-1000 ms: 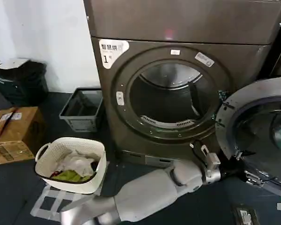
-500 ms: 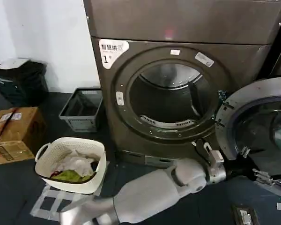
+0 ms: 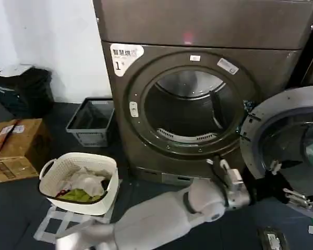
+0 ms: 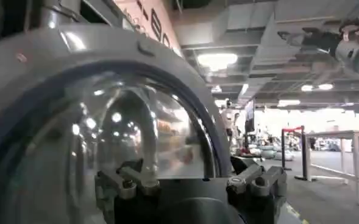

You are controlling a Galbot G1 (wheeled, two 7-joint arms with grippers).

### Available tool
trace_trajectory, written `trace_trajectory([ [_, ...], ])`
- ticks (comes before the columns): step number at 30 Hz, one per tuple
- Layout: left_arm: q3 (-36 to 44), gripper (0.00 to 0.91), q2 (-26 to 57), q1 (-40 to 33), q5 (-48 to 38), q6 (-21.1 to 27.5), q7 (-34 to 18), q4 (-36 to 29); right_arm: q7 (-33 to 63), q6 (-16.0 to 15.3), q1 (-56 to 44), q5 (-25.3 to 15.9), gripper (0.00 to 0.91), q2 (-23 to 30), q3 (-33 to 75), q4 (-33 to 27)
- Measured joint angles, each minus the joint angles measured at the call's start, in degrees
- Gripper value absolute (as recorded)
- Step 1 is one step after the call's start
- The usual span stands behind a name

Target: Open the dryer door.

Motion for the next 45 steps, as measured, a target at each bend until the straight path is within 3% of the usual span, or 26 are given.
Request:
trace_trajectory([
  [13,-0.6,0.907,9.1,-0.3,-1.3,-1.2,-1.5,-8.5,-0.5,0.0,-0.2,-0.1,0.907,-0.2,0.5,0.5],
  [29,1.1,0.907,27.9,-4.2,-0.9,-4.8,-4.5,-17.1,-0.7,0.1,2.0,-0.2,0.907,1.2,-1.4,2.0],
  [45,5.4,0.907,51.8,-8.1,-0.7,-3.2,2.3,-24.4,-1.5,0.0,2.9,-0.2,0.907,2.1,-1.1,4.2],
])
